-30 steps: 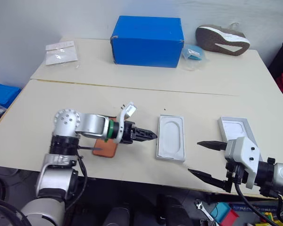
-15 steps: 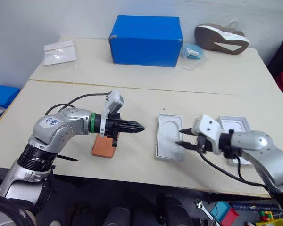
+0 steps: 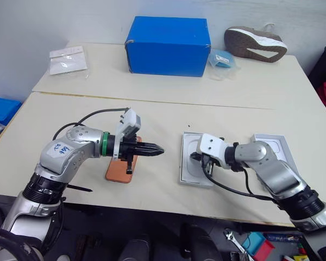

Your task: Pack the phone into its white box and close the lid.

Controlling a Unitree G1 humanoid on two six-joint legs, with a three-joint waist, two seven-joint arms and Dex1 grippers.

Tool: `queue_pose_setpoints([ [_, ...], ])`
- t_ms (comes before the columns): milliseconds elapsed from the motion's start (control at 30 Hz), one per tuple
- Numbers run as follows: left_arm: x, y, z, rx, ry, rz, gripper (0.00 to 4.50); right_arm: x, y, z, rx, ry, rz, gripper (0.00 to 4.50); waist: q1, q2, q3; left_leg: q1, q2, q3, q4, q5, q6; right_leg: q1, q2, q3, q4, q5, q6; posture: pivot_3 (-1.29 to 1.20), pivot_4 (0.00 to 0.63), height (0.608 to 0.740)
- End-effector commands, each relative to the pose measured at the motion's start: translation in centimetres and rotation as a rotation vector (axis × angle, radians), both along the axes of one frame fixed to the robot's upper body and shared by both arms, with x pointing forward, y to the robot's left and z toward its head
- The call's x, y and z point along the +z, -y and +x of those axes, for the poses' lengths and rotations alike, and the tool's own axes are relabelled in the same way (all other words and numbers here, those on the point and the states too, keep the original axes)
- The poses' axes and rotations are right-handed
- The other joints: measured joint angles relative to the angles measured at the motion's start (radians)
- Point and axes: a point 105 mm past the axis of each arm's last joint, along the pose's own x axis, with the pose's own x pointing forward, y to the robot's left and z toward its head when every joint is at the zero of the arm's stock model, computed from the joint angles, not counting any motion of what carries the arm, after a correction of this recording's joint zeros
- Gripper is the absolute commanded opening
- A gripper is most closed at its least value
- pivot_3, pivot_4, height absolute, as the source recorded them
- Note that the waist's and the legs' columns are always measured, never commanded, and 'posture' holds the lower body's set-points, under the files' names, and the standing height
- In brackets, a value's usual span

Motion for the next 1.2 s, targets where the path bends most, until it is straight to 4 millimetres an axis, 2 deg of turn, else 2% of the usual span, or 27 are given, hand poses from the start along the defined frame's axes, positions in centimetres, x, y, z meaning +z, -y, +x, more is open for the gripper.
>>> queue_pose_setpoints([
  [33,0.8,0.1,-0.2,-0.004,0.041,-0.008,0.00,-0.1,-0.8,0.2,0.041,0.019,-0.028,0.07,-0.001,0.000,0.000,0.000,0.000,0.000,0.000,0.000,0.000,0.000,0.000,0.000,0.000,0.000,0.000,0.00,0.150,0.740],
  [300,0.8,0.4,-0.3,-0.002,0.034,-0.020,0.00,0.7,-2.4,-0.2,0.085,0.017,0.053,0.07,-0.012,0.000,0.000,0.000,0.000,0.000,0.000,0.000,0.000,0.000,0.000,0.000,0.000,0.000,0.000,0.00,0.150,0.740],
  [400,0.7,0.6,-0.3,-0.002,0.032,-0.023,0.00,0.4,-2.6,-0.1,0.086,0.020,0.040,0.07,-0.017,0.000,0.000,0.000,0.000,0.000,0.000,0.000,0.000,0.000,0.000,0.000,0.001,0.000,0.000,0.00,0.150,0.740],
  [467,0.7,0.6,-0.2,-0.001,0.032,-0.026,0.00,0.5,-2.1,0.1,0.069,0.032,0.028,0.07,-0.017,0.000,0.000,0.000,0.000,0.000,0.000,0.000,0.000,0.000,0.000,0.000,0.001,0.000,0.000,0.00,0.150,0.740],
  [700,0.6,0.8,0.0,0.001,0.033,-0.030,0.00,3.2,0.5,1.5,-0.006,0.091,0.014,0.07,-0.015,0.000,0.000,0.000,0.000,0.000,0.000,0.000,0.000,0.000,0.000,0.000,0.000,0.000,0.000,0.00,0.150,0.740],
  [800,0.6,0.8,0.1,0.004,0.035,-0.030,0.00,3.2,1.4,2.5,-0.048,0.103,-0.001,0.07,-0.016,0.000,0.000,0.000,0.000,0.000,0.000,0.000,0.000,0.000,0.000,0.000,0.000,0.000,0.000,0.00,0.150,0.740],
  [967,0.7,0.9,0.3,0.006,0.039,-0.030,0.00,3.6,1.1,3.6,-0.075,0.109,0.029,0.07,-0.020,0.000,0.000,0.000,0.000,0.000,0.000,0.000,0.000,0.000,0.000,0.000,0.001,0.000,0.000,0.00,0.150,0.740],
  [1100,0.7,1.0,0.5,0.009,0.041,-0.029,0.00,3.3,1.6,4.3,-0.098,0.128,-0.012,0.07,-0.018,0.001,0.000,0.000,0.000,0.000,0.000,0.000,0.000,-0.001,0.000,0.000,0.001,0.000,0.000,0.00,0.150,0.740],
  [1200,0.5,1.0,0.4,0.009,0.037,-0.028,0.00,2.2,1.9,4.2,-0.089,0.108,-0.055,0.07,-0.018,0.001,0.000,0.000,0.000,0.000,0.000,0.000,0.000,-0.001,0.000,0.000,0.001,0.000,0.000,0.00,0.150,0.740],
])
